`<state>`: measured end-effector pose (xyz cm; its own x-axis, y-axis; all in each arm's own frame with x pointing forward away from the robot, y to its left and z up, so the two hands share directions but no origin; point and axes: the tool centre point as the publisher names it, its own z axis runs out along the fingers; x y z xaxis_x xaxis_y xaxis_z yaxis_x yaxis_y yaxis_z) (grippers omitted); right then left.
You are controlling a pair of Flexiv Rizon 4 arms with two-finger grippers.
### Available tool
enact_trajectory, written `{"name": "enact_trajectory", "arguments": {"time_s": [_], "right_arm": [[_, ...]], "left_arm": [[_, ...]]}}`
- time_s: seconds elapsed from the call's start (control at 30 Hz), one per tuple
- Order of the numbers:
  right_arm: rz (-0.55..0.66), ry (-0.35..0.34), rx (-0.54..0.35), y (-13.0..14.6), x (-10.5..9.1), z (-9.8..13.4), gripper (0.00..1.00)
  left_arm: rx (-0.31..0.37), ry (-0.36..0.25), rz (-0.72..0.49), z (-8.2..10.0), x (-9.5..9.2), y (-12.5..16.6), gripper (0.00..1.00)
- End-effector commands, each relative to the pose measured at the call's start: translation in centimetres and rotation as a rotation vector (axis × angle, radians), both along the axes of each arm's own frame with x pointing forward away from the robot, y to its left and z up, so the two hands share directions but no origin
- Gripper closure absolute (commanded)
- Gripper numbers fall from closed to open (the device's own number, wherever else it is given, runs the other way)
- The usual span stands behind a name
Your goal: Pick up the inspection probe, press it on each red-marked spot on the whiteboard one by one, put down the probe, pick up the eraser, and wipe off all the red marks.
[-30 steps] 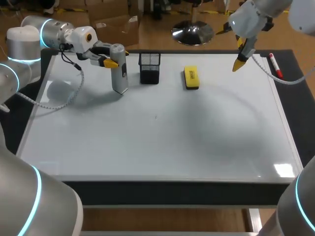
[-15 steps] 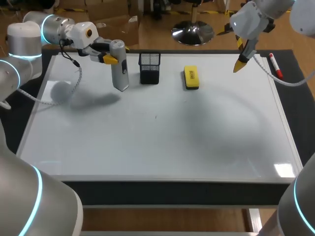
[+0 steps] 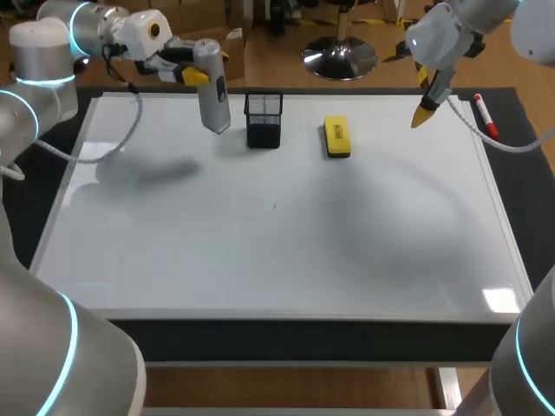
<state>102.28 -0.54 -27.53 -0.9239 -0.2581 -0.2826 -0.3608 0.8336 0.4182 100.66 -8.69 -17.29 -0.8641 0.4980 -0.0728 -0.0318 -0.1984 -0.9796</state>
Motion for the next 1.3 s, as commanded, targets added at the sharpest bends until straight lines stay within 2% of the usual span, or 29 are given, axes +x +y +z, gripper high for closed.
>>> {"name": "enact_trajectory", "arguments": {"time_s": [0.03,0.27,0.6,0.87,1.03,1.1,1.23,1.3], "right_arm": [[0.002,0.001,-0.004,0.0,0.0,0.1,0.00],[0.002,0.001,-0.004,0.0,0.0,0.1,0.00],[0.002,0.001,-0.004,0.0,0.0,0.1,0.00],[0.002,0.001,-0.004,0.0,0.0,0.1,0.00],[0.002,0.001,-0.004,0.0,0.0,0.1,0.00],[0.002,0.001,-0.004,0.0,0.0,0.1,0.00],[0.002,0.001,-0.004,0.0,0.0,0.1,0.00],[0.002,0.001,-0.004,0.0,0.0,0.1,0.00]], "left_arm": [[0.000,-0.019,-0.002,1.6,0.9,-0.7,1.00],[-0.021,-0.044,0.078,3.8,2.1,-1.5,1.00],[-0.087,-0.004,0.217,4.4,3.7,-4.5,1.00],[-0.111,0.001,0.281,5.2,3.5,-6.7,1.00],[-0.101,0.023,0.351,4.7,3.3,-7.4,1.00],[-0.118,0.032,0.383,4.5,3.3,-7.5,1.00],[-0.106,0.032,0.381,4.3,3.0,-7.5,1.00],[-0.090,-0.001,0.364,4.6,2.9,-7.3,1.00]]}}
